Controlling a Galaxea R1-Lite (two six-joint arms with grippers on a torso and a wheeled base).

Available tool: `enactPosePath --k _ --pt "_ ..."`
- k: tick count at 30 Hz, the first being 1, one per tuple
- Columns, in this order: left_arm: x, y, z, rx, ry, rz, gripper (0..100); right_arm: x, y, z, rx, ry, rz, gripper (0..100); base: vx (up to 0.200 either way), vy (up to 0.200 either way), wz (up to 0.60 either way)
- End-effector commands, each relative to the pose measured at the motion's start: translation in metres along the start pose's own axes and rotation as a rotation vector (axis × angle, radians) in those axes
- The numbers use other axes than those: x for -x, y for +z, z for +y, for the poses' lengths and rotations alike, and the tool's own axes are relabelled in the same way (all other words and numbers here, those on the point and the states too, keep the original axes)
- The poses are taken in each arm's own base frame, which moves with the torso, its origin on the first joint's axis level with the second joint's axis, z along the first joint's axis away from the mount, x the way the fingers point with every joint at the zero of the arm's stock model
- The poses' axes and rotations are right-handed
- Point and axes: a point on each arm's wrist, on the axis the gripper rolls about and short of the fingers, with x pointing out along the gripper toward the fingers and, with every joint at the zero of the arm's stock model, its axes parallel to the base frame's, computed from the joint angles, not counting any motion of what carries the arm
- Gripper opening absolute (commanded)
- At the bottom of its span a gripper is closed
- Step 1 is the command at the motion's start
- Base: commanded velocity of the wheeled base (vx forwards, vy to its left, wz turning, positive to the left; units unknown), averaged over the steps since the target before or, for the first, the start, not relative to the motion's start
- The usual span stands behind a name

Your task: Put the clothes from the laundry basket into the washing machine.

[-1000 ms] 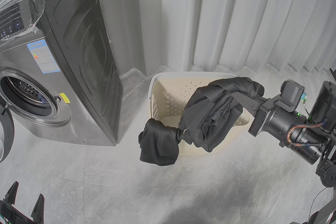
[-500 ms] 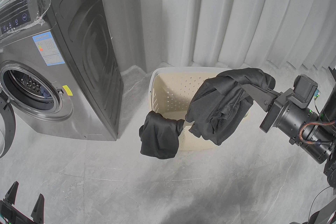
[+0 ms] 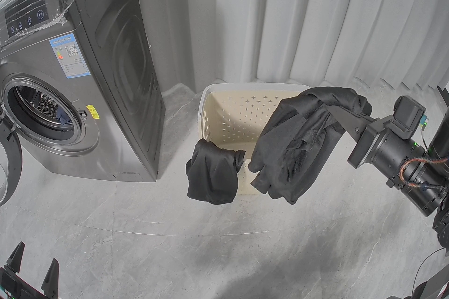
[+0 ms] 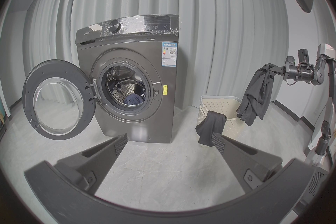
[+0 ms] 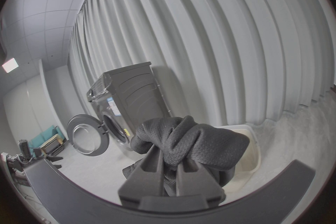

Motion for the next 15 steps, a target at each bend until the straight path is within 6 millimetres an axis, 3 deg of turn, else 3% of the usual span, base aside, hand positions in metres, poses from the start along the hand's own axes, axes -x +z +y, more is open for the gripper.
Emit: enactPosePath --k 1,15 --pt "-0.0004 -0.0051 0.0003 0.001 0.001 0.006 100 -0.0023 0.0006 0.0006 -0.002 -0.005 -0.003 0 0.0 0.2 0.0" --pt "-0.0003 -0.0052 0.0003 0.001 0.001 0.004 100 -0.0026 -0.0005 0.0009 -0.005 -0.001 0.0 0 0.0 0.2 0.0"
